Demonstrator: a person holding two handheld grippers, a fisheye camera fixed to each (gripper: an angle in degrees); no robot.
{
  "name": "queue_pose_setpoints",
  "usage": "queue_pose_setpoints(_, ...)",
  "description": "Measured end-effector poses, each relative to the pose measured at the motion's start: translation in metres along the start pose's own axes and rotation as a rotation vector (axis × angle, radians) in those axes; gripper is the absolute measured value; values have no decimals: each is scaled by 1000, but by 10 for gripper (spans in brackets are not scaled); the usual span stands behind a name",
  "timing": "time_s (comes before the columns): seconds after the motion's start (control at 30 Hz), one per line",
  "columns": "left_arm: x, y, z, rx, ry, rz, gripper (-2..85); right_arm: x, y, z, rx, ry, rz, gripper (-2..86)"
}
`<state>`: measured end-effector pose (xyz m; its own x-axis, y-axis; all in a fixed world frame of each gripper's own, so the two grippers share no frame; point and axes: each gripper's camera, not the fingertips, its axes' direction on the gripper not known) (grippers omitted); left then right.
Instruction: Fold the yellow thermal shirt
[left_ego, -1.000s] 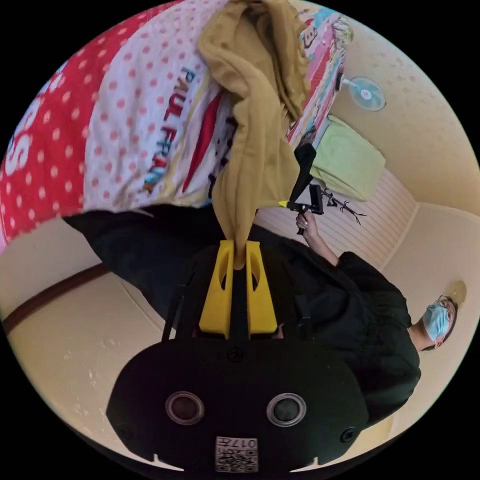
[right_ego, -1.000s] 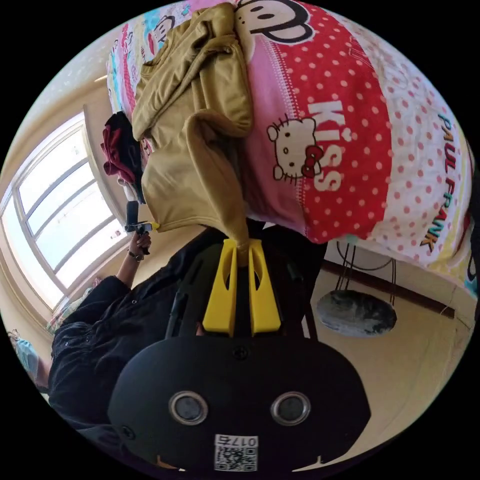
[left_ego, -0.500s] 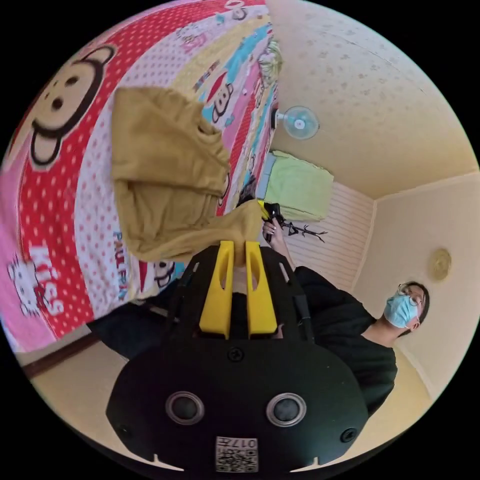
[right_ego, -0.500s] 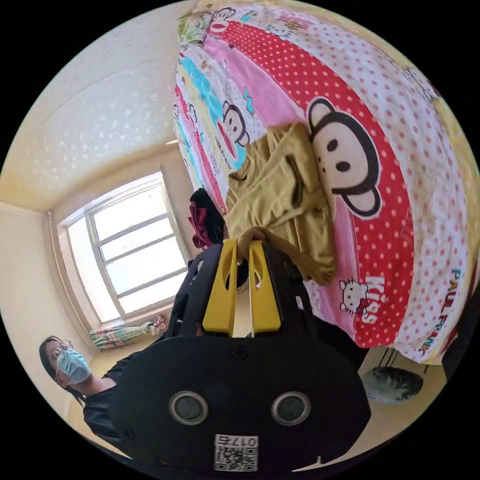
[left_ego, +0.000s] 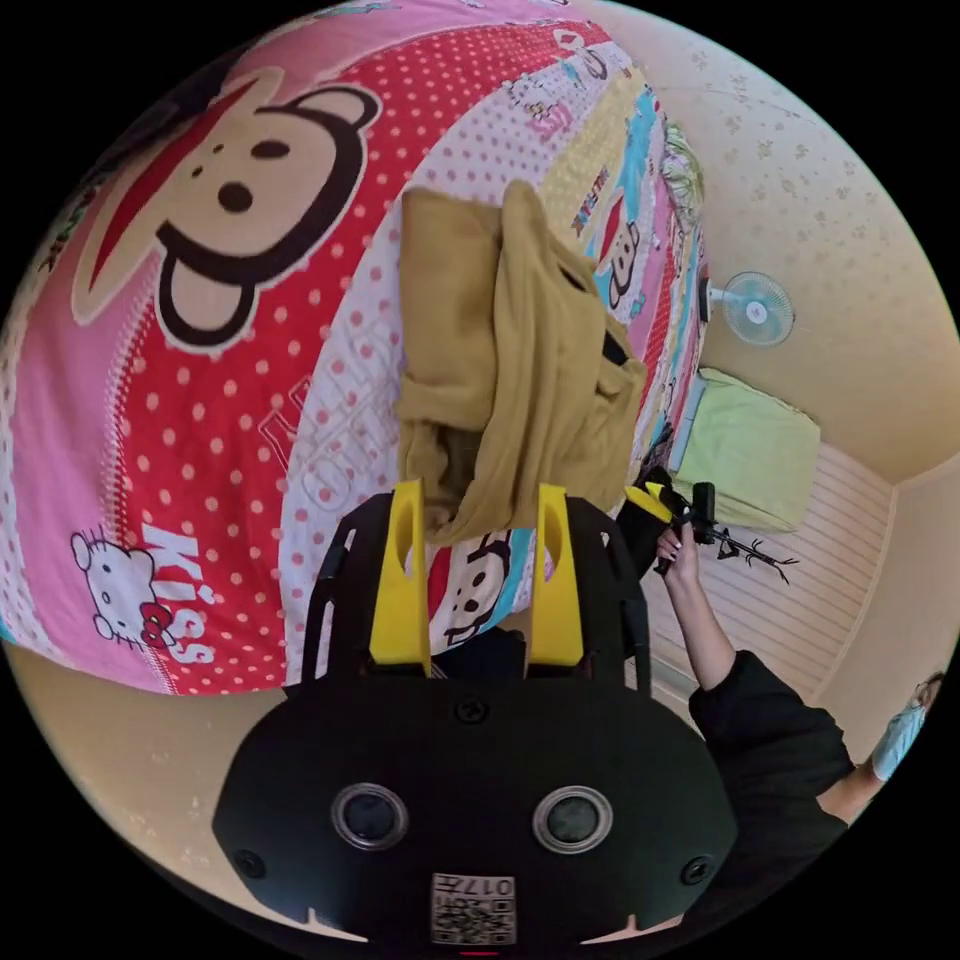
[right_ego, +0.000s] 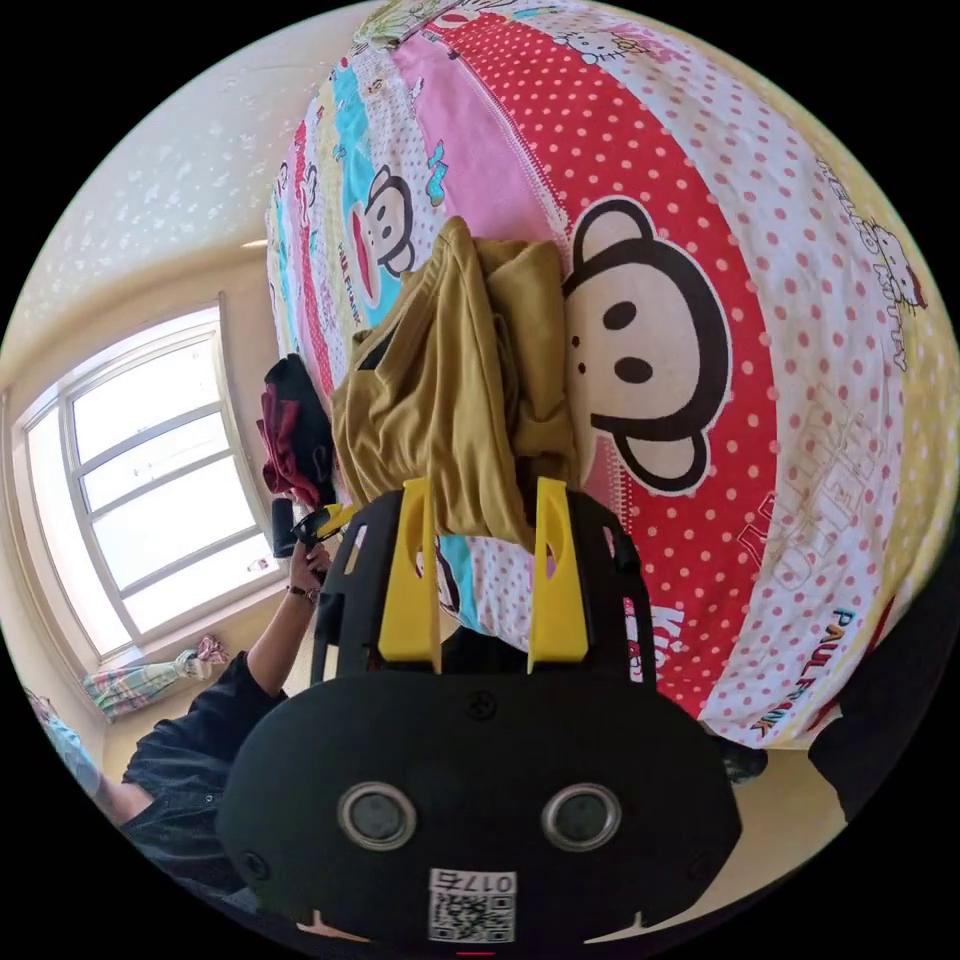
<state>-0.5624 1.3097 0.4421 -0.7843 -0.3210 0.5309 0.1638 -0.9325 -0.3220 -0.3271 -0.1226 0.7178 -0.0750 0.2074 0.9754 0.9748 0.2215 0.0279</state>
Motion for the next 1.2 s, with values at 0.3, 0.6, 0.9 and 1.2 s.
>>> queue_pose_setpoints(0.3, -21, 15, 41, -123, 107, -45, 65, 16, 39, 53, -229, -13, -32, 20)
queue_pose_setpoints(0.6, 1, 32, -21, -167, 1, 154, 27, -9, 51, -10, -78, 66, -170, 113)
queue_pose_setpoints(0.9, -15, 43, 27, -99, -72, 111, 88, -9, 30, 60, -45, 80, -46, 70)
queue_pose_setpoints(1.2, -31, 55, -1, -85, 57, 64, -9, 2, 59, -9, 72, -105, 45, 25)
